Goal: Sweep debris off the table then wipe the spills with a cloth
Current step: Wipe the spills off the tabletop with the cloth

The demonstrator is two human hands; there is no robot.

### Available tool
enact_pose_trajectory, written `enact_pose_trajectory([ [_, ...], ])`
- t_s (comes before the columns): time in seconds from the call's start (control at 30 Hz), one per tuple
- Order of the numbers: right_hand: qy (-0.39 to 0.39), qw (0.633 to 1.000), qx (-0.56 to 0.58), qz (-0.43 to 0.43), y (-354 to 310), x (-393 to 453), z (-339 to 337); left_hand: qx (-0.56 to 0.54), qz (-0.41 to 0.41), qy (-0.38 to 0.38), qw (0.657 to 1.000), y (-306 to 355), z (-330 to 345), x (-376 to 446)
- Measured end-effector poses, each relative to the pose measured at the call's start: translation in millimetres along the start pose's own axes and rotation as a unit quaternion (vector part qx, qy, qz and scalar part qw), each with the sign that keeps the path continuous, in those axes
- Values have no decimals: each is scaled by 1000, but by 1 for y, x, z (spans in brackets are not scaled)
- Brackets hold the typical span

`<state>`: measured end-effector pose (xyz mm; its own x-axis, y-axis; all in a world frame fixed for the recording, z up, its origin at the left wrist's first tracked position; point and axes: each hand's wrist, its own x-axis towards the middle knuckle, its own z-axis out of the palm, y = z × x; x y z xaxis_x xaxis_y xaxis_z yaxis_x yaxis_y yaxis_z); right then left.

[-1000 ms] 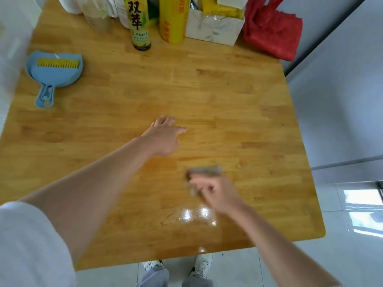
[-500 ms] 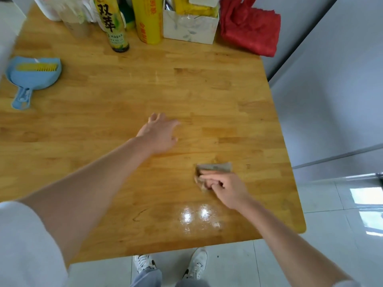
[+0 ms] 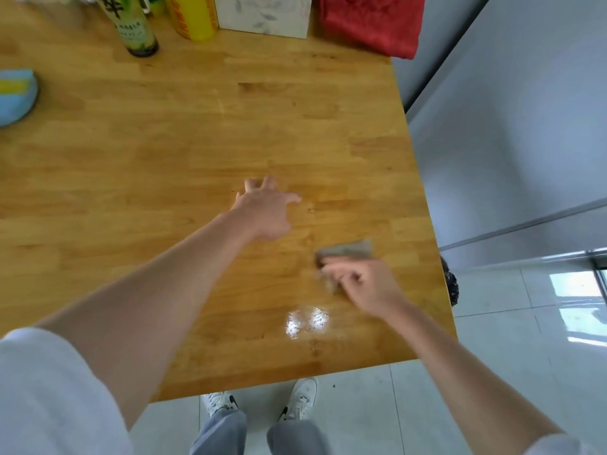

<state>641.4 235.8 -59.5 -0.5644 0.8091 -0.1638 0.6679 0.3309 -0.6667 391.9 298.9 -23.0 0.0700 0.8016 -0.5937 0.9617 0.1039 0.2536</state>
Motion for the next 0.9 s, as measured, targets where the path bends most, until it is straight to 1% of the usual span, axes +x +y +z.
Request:
enact_pose_trajectory([
  [0.03, 75, 995, 2, 62, 16, 8, -23, 11, -2, 12, 1000, 1, 2, -1],
  [0.07, 156, 978, 12, 135, 31, 17, -44, 22, -2, 22, 1000, 2, 5, -2],
  [0.1, 229, 951, 34, 204, 41, 28, -59, 32, -3, 32, 999, 2, 7, -2],
  [0.13, 277, 924, 41, 260, 45, 38, -65, 40, -3, 39, 998, 2, 9, -2],
  [0.17, 309, 904, 41, 294, 41, 47, -62, 45, 0, 44, 998, 2, 10, -2],
  [0.2, 316, 904, 32, 286, 30, 53, -53, 47, 1, 47, 998, 3, 11, -1],
  [0.23, 303, 920, 34, 246, 18, 55, -40, 45, 2, 48, 998, 3, 11, -1],
  [0.27, 264, 945, 40, 188, 4, 51, -22, 43, 1, 50, 998, 3, 11, -1],
  [0.3, 202, 970, 44, 129, -8, 39, -3, 42, -1, 51, 998, 3, 11, 0],
  [0.33, 121, 990, 31, 69, -17, 22, 15, 39, -4, 52, 998, 2, 11, 0],
  [0.37, 42, 999, 13, 20, -20, 1, 25, 34, -4, 51, 998, 1, 12, 0],
  [0.4, -17, 1000, -2, -9, -14, -19, 26, 29, -2, 50, 998, 1, 12, 0],
  [0.43, -36, 999, 0, -7, -4, -34, 17, 25, 0, 50, 998, 1, 12, 0],
  [0.47, -10, 1000, 9, 23, 9, -42, 1, 22, 1, 51, 998, 1, 13, 0],
  [0.5, 46, 996, 13, 73, 22, -43, -18, 18, 1, 53, 998, 1, 13, 0],
  [0.53, 120, 984, 17, 132, 32, -38, -36, 16, -1, 54, 998, 1, 13, -1],
  [0.6, 259, 930, 54, 253, 43, -17, -61, 11, -7, 50, 999, 2, 12, -1],
  [0.63, 302, 911, 61, 274, 39, -6, -62, 11, -9, 49, 999, 4, 13, -1],
  [0.67, 312, 911, 53, 264, 30, 2, -54, 10, -11, 50, 999, 4, 12, -1],
  [0.7, 295, 927, 52, 226, 17, 5, -40, 10, -13, 51, 999, 3, 13, -1],
  [0.73, 259, 949, 56, 174, 2, 1, -23, 9, -15, 51, 999, 3, 13, -2],
  [0.8, 145, 985, 51, 82, -22, -27, 18, 8, -14, 48, 999, 2, 14, -2],
  [0.87, 16, 999, 42, 8, -29, -68, 46, 8, -12, 48, 999, 2, 15, -3],
  [0.9, -30, 998, 50, -10, -24, -82, 47, 10, -13, 51, 999, 2, 15, -3],
])
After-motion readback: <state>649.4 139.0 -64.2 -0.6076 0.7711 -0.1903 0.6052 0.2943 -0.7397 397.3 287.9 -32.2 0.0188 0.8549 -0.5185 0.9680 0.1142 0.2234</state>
